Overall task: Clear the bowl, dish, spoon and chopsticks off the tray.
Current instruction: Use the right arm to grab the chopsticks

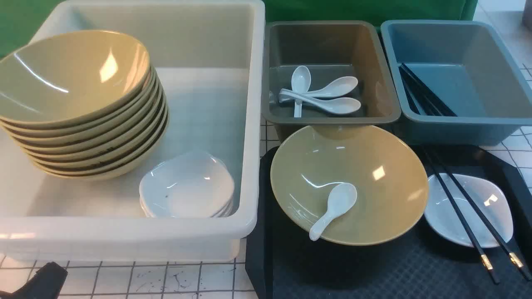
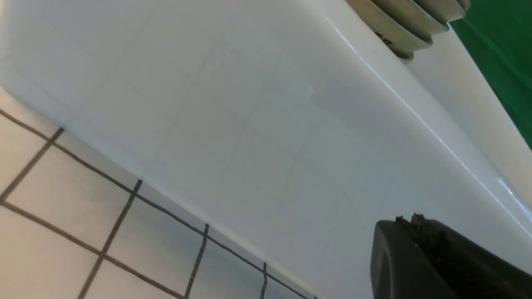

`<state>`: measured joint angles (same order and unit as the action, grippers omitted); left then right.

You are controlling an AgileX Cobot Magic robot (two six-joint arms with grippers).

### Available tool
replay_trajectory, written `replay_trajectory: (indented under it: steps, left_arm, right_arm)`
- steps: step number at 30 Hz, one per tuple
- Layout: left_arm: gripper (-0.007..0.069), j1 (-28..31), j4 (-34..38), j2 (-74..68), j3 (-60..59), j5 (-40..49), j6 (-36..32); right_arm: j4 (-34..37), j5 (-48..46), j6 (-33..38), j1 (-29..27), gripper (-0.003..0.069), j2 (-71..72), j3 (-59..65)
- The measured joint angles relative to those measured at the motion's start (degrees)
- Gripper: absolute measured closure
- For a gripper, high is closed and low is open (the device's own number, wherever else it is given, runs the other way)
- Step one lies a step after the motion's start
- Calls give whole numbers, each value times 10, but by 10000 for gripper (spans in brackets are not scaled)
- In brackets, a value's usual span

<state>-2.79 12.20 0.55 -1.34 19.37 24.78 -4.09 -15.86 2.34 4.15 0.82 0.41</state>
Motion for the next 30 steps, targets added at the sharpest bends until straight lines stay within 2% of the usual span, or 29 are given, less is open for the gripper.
replay_trajectory:
  steps: [30]
  left_arm:
    - [626,0,11,0,-1,-11,7]
  right_arm:
    - [0,0,0,0,423,0,0]
